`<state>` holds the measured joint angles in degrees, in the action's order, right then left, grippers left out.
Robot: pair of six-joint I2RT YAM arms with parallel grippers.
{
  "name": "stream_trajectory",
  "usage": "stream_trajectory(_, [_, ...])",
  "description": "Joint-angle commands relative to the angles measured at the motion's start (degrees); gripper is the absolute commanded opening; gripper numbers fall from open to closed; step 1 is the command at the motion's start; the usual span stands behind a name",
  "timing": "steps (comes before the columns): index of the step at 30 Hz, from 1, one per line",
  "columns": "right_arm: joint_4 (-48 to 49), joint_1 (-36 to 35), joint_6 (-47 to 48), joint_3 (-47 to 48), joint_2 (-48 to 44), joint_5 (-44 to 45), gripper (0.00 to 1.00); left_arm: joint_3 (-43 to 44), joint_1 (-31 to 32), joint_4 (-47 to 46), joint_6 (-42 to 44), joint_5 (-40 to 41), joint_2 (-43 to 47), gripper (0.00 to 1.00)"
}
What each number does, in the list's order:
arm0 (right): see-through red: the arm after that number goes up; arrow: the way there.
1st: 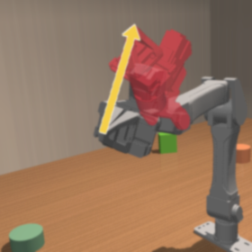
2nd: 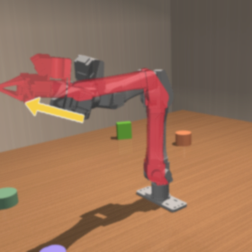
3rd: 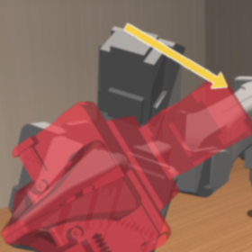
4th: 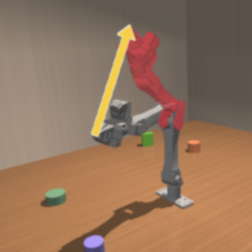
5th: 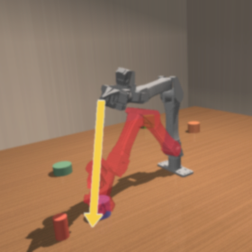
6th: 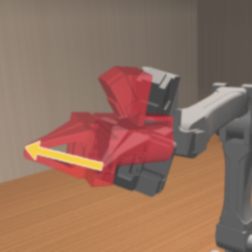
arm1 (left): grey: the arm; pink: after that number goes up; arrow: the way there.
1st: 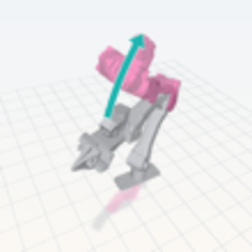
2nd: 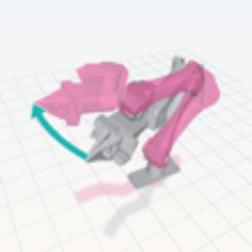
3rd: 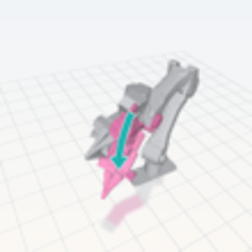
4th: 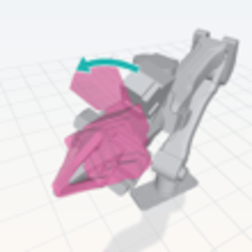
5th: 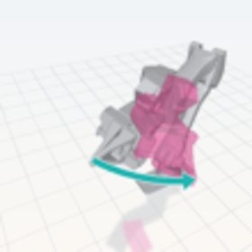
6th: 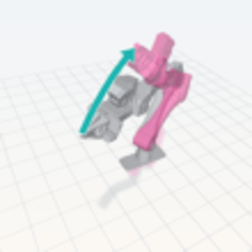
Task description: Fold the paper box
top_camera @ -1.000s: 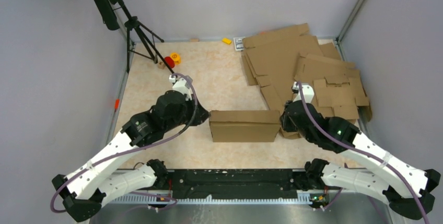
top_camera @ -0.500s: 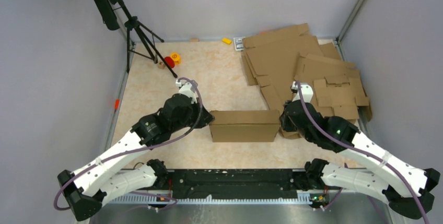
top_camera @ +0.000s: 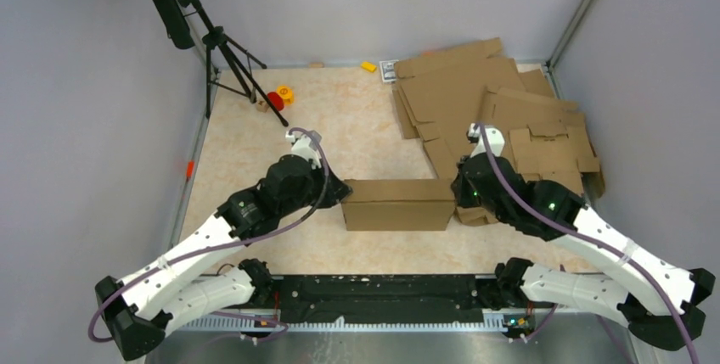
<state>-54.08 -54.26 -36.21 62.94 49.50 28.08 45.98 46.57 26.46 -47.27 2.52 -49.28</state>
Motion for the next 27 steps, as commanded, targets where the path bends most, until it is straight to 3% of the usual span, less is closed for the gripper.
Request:
stream_trajectory(1, [1.16,-0.41,-2.59,-8.31,-1.5,-4.11,0.0,1.54,0.03,5.62,1.3,0.46,-0.94,0.0])
stream_trajectory(5, [2.24,-0.37,-4.14,-12.22,-1.91,-4.09,0.0,6.01,0.02,7.37,2.99,1.95,-0.75,0.0])
stream_trajectory(10, [1.43,-0.42,-3.01,-9.27,-1.03,-2.94,0.0,9.76,0.02,9.4,4.03,1.88,-1.49,0.0])
stream_trajectory(19, [-1.2,-0.43,0.0,-0.91,1.59,0.15,0.0,-3.1,0.02,3.97,0.44,-0.92,-0.98,0.0])
stream_trajectory(23, [-3.22,-0.33,1.67,5.74,2.56,2.21,0.0,-5.36,0.02,4.04,-0.09,0.37,-0.38,0.0])
stream_trajectory(27, [-3.26,-0.32,1.76,4.16,2.38,2.95,0.0,-4.24,0.02,4.54,0.49,1.4,0.3,0.0])
